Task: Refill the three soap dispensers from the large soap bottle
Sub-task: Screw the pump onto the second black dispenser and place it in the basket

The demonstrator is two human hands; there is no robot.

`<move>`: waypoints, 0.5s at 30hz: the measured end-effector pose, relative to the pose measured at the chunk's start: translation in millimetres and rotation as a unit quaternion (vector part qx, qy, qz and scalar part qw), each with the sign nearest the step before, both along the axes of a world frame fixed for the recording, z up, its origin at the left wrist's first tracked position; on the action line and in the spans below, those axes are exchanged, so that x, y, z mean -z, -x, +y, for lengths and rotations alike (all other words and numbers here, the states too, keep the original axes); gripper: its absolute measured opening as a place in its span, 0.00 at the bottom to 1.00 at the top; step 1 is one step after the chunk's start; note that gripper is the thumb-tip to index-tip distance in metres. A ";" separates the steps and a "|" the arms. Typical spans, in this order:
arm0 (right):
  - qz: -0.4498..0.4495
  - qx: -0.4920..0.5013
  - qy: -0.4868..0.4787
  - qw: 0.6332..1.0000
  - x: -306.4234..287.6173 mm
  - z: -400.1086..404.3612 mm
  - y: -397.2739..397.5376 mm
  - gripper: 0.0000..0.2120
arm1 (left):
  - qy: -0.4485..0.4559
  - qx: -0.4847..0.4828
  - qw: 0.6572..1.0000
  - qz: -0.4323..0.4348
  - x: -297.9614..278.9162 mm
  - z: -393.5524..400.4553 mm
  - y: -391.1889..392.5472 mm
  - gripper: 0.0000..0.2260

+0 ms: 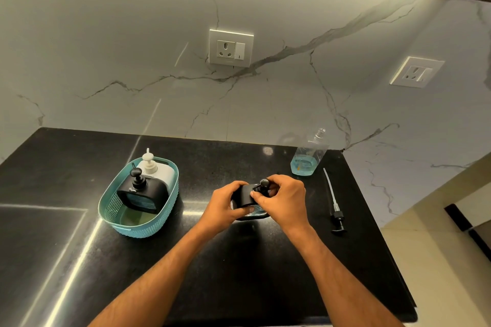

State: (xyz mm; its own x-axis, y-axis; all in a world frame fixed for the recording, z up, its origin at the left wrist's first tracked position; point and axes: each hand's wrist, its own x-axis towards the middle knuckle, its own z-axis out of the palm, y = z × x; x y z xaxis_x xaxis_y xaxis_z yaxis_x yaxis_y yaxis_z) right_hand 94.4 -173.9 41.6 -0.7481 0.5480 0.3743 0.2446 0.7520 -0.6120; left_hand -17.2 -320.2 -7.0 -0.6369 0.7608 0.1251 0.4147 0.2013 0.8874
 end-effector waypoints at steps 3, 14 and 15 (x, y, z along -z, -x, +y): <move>0.000 -0.016 0.002 1.000 0.2 3.5 -0.4 0.17 | -0.004 0.004 1.000 -0.002 -1.1 0.9 1.4 0.22; -0.115 -0.116 0.003 0.987 0.0 30.1 -13.4 0.38 | 0.002 0.021 0.999 -0.024 -7.6 -5.3 14.9 0.23; -0.129 -0.120 0.001 0.984 -0.3 31.4 -13.3 0.37 | 0.005 0.024 0.999 -0.026 -8.5 -6.6 16.5 0.23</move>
State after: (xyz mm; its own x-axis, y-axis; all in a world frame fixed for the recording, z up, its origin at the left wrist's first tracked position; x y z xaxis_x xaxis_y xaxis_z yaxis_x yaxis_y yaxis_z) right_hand 107.7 -142.4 42.0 -0.9264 0.3437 0.1539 0.2070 0.8061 -0.5545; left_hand -33.6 -326.8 1.5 -0.6051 0.7915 0.0860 0.3781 0.1906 0.9059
